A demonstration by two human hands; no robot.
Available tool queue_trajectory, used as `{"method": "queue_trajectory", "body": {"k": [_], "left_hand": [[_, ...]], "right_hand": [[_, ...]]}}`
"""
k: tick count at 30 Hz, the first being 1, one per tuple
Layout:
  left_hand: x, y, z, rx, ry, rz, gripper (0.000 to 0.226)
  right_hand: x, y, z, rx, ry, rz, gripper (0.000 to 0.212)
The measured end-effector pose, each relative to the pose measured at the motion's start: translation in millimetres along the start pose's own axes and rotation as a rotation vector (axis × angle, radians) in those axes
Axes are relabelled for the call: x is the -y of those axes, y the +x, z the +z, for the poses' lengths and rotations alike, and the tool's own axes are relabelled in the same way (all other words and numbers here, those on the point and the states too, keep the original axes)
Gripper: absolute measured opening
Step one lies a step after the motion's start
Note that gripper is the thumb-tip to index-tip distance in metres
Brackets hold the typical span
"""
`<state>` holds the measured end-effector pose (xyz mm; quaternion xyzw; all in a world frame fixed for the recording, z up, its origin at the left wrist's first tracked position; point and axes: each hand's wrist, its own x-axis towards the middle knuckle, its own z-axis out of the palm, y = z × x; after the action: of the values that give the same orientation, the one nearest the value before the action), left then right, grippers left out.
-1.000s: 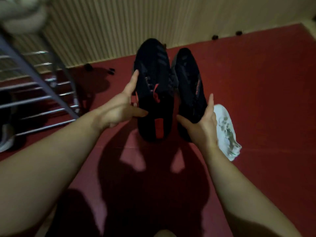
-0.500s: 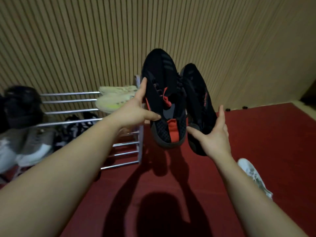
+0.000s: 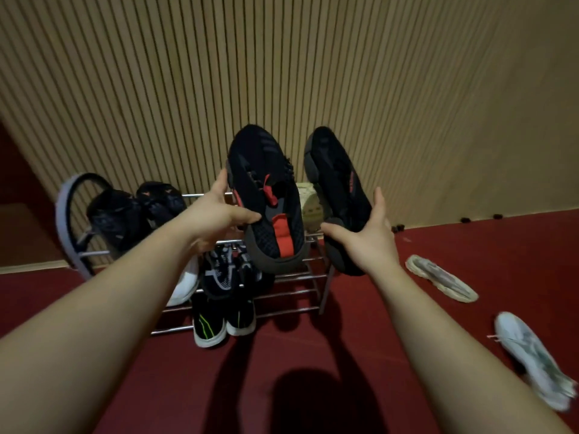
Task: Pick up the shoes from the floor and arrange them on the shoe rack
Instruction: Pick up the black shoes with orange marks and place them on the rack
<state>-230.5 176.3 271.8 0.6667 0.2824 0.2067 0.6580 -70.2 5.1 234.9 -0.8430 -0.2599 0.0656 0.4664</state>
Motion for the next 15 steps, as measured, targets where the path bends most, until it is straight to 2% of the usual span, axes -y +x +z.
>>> {"method": "queue_trajectory", "body": {"k": [10,13,15], "left_hand": [[54.8,22.7,-22.7,-0.259,-0.125,-0.168,0.056],[59.4,35.5,-22.7,-0.312,-0.061,-0.169,0.045],[60.7,46.5,-21.0,-0.353,0.067,-0.166,0.046]], "right_hand": [[-2.3,16.4,64.3,0.262,-0.213,-0.054,0.114],[-2.7,22.3,74.6,0.302,-0.303,-0.069,0.114],[-2.8,26.0,81.7,0.331,-0.336,-0.061,0.113]]}}
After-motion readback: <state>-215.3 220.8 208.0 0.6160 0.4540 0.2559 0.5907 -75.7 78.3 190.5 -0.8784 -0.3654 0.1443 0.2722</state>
